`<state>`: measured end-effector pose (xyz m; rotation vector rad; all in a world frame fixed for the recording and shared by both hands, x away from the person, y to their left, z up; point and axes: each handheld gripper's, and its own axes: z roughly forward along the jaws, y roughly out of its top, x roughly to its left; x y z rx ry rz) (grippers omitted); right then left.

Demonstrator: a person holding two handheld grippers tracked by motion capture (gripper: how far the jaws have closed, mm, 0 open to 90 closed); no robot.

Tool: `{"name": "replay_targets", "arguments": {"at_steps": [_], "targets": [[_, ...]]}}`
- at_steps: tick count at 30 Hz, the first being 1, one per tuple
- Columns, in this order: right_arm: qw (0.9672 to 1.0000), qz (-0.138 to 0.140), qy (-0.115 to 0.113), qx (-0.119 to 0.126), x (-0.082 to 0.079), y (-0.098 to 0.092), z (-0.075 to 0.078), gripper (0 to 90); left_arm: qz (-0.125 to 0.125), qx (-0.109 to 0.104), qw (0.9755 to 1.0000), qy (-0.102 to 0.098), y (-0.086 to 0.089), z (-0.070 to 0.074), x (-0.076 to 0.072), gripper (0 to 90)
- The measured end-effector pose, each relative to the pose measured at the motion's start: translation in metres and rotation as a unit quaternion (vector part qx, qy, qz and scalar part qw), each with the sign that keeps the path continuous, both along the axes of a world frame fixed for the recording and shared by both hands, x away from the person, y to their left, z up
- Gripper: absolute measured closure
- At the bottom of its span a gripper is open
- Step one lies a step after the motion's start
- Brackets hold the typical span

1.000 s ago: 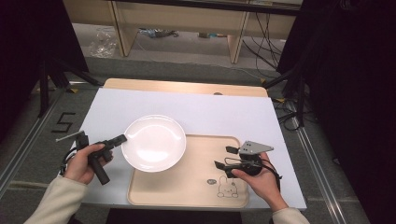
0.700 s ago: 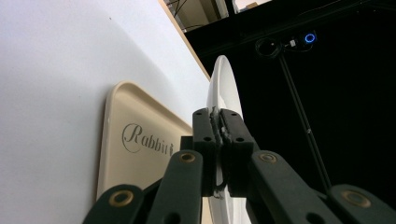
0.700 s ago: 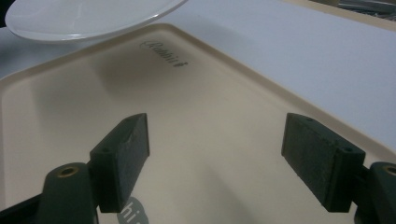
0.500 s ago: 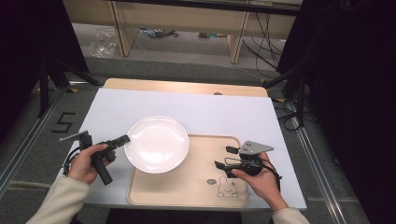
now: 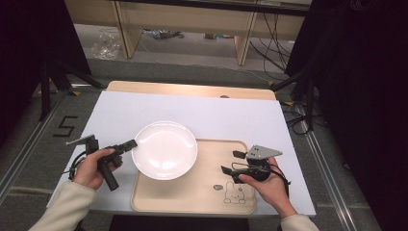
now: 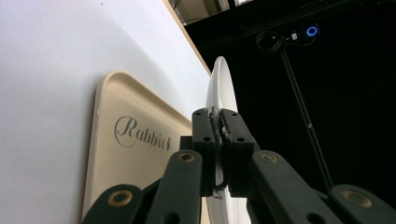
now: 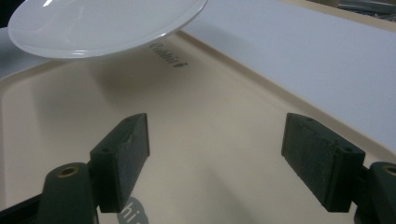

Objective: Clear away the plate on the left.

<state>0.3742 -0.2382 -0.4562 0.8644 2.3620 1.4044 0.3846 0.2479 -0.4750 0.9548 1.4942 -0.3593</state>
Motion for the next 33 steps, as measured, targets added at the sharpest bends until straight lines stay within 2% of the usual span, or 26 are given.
{"name": "replay_targets", "arguments": {"at_steps": [3,8,9,11,13,14,15,16,19,21,25,26,27,30,31,32,33], "targets": [[1.0,-0.001,0.004,0.0,0.0,0.0,0.0,24.3,0.0,-0.005,1.0,-0.002,-0.003,0.0,0.001,84.7],[1.0,0.0,0.003,0.0,-0.001,0.0,0.0,24.3,-0.007,0.004,1.0,0.005,-0.006,0.0,0.002,84.7],[0.9999,0.0,-0.006,-0.011,0.0,-0.002,0.001,24.3,-0.007,0.005,0.9999,0.005,-0.007,-0.001,0.002,84.8],[1.0,0.0,-0.002,0.0,0.0,0.0,0.0,24.3,-0.008,0.005,1.0,0.002,-0.008,-0.001,0.002,84.8],[1.0,0.0,0.003,0.0,0.0,0.0,0.0,24.4,-0.008,0.003,1.0,0.0,-0.01,-0.002,0.002,84.7],[1.0,0.0,0.004,0.0,0.0,0.0,0.0,24.4,-0.015,0.009,0.9998,0.005,-0.01,-0.002,0.002,84.7],[1.0,-0.001,0.0,-0.003,0.0,0.0,0.0,24.4,-0.01,0.006,0.9999,0.003,-0.012,-0.002,0.002,84.8],[1.0,-0.003,-0.004,-0.004,0.0,0.0,0.0,24.4,-0.016,0.01,0.9998,0.007,-0.012,-0.002,0.002,84.8],[1.0,0.0,0.003,0.0,0.0,0.0,0.0,24.4,-0.015,0.012,0.9998,0.005,-0.013,-0.003,0.003,84.8],[1.0,0.0,0.004,0.0,0.0,0.0,0.0,24.3,-0.013,0.005,0.9999,0.002,-0.015,-0.003,0.003,84.8],[1.0,0.001,-0.002,0.0,0.0,0.0,0.0,24.4,-0.022,0.014,0.9996,0.009,-0.017,-0.004,0.003,84.7],[1.0,0.0,0.004,0.0,0.0,0.0,0.0,24.4,-0.022,0.013,0.9996,0.008,-0.018,-0.004,0.003,84.7],[0.9999,0.008,-0.014,-0.004,0.002,-0.001,0.0,24.3,-0.019,0.009,0.9998,0.006,-0.02,-0.004,0.004,84.7],[0.9999,0.007,-0.014,-0.004,0.002,-0.001,0.0,24.3,-0.021,0.01,0.9997,0.005,-0.022,-0.005,0.004,84.8],[0.9999,0.007,-0.013,-0.004,0.002,-0.001,0.0,24.4,-0.026,0.017,0.9995,0.01,-0.022,-0.004,0.004,84.7],[1.0,0.0,0.004,0.0,0.0,0.0,0.0,24.4,-0.027,0.018,0.9994,0.01,-0.022,-0.005,0.004,84.7],[1.0,0.0,0.004,0.0,0.0,0.0,0.0,24.4,-0.026,0.016,0.9995,0.011,-0.023,-0.005,0.004,84.7]]}}
